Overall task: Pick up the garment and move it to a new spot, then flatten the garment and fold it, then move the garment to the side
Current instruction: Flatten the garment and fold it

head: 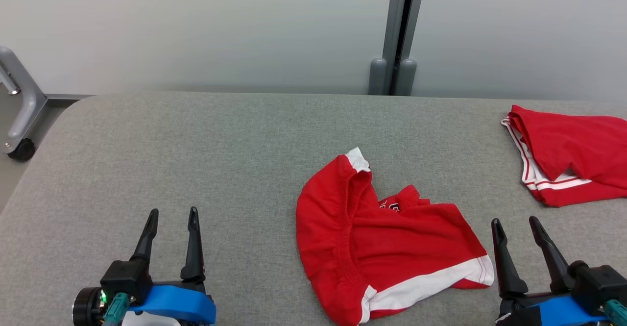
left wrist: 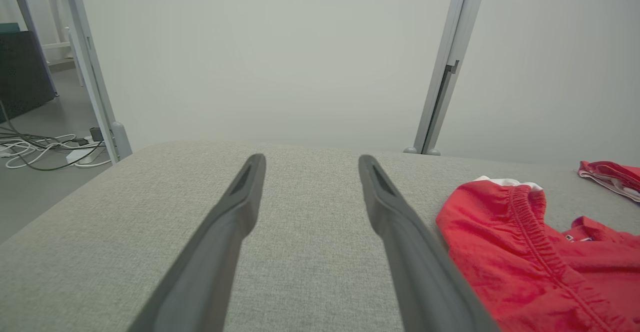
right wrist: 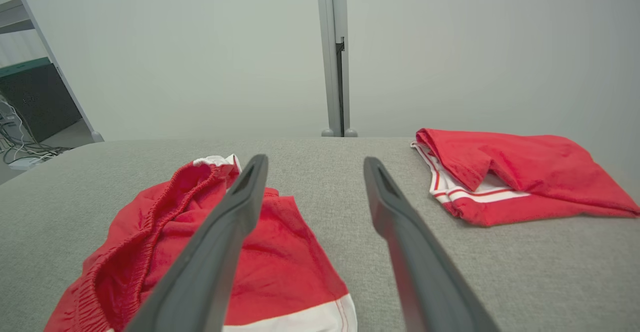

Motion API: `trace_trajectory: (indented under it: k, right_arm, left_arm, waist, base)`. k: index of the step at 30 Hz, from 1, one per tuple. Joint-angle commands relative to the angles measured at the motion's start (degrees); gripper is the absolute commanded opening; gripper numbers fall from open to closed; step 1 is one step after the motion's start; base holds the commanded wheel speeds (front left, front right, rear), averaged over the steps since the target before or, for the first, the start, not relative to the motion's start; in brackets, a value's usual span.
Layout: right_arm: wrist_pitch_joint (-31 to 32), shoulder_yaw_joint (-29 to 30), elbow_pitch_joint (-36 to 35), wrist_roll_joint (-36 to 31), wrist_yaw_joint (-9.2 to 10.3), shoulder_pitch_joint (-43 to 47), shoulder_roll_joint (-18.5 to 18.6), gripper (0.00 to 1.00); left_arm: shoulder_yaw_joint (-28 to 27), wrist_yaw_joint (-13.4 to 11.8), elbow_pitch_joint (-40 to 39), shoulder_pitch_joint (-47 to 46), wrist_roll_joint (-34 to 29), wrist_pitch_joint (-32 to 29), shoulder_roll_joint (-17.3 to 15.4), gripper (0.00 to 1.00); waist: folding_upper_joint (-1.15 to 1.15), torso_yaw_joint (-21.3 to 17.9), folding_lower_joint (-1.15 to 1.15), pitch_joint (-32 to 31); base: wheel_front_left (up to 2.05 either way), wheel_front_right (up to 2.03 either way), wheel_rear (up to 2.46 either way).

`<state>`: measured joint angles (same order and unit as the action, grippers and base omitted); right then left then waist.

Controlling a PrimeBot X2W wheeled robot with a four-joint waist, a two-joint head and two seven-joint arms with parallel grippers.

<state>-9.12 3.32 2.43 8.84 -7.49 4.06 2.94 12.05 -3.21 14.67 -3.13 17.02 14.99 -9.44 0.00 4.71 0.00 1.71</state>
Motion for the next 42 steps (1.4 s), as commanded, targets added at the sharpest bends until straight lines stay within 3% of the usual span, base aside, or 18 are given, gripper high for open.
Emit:
trace_trajectory:
  k: [1, 13, 18, 30, 36, 42]
  right_arm:
    - [0.05, 0.14, 0.16, 0.21, -0.01, 0.93, -0.07, 1.0]
    - [0.74, -0.02, 0.82, 0.16, -0.01, 1.13, -0.07, 1.0]
    - [0.93, 0.27, 0.86, -0.14, -0.01, 0.97, -0.07, 1.0]
    - [0.89, -0.05, 1.84, -0.56, -0.01, -0.64, -0.03, 1.0]
    - [0.57, -0.13, 2.44, -0.52, -0.01, -1.0, -0.03, 1.0]
    - [0.28, -0.02, 2.81, -0.4, -0.01, -1.73, -0.04, 1.0]
  left_arm:
    - [0.19, -0.3, -0.22, 0.31, 0.12, 0.14, -0.42, 1.0]
    - [0.77, -0.56, -0.34, 0.67, 0.49, 0.06, -0.74, 1.0]
    - [3.03, 0.6, -1.26, -1.47, -0.79, -0.67, -0.74, 1.0]
    - [19.29, 8.82, -1.26, -11.1, -6.51, -6.73, 2.85, 1.0]
    - [26.46, 10.34, 1.59, -14.31, -5.62, -9.68, 3.61, 1.0]
    - [33.0, 10.82, 6.2, -16.18, -3.49, -12.79, 2.29, 1.0]
  waist:
    - [0.0, -0.05, 0.0, -0.05]
    - [0.0, -0.74, 0.0, -0.76]
    - [0.0, -1.15, 0.0, -0.61]
    - [0.0, -4.54, 0.0, 1.06]
    - [0.0, -6.26, 0.0, 1.89]
    - [0.0, -7.36, 0.0, 3.39]
  base:
    - [0.0, 0.0, 0.0]
    - [0.0, 0.0, 0.0]
    - [0.0, 0.0, 0.0]
    - [0.0, 0.0, 0.0]
    - [0.0, 0.0, 0.0]
    - [0.0, 0.0, 0.0]
